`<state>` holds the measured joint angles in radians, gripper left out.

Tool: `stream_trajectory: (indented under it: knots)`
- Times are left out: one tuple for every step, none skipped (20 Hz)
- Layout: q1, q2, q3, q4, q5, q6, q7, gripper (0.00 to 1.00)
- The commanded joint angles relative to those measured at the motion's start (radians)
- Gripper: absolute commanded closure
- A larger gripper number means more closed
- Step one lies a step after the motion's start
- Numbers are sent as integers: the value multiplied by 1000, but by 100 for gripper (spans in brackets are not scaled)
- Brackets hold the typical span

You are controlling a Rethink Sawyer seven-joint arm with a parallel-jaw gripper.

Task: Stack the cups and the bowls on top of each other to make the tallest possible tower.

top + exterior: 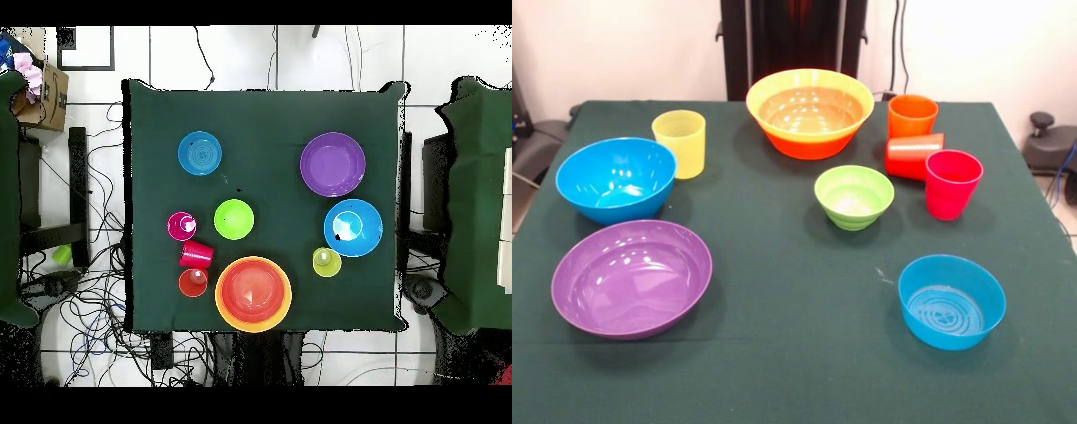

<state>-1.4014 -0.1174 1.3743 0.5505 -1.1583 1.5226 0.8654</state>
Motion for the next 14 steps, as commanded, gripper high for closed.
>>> stream_trajectory:
  knots:
    - [7,-114,-246,309,91,-122,285,0]
    - [6,-130,-267,356,111,-148,337,0]
    - [7,-139,-278,376,121,-159,361,0]
    - [8,-152,-295,409,135,-175,402,0]
    - [11,-161,-308,426,147,-184,421,0]
    - [13,-174,-323,454,162,-197,456,0]
    - [15,-184,-337,472,175,-211,479,0]
    - [16,-197,-352,501,191,-224,515,0]
    - [21,-210,-368,522,205,-235,544,0]
    - [25,-224,-384,542,219,-246,572,0]
    - [30,-235,-397,557,230,-257,591,0]
    - [35,-248,-411,578,241,-270,622,0]
    - [40,-255,-422,589,253,-277,636,0]
    - [46,-264,-431,606,264,-284,665,0]
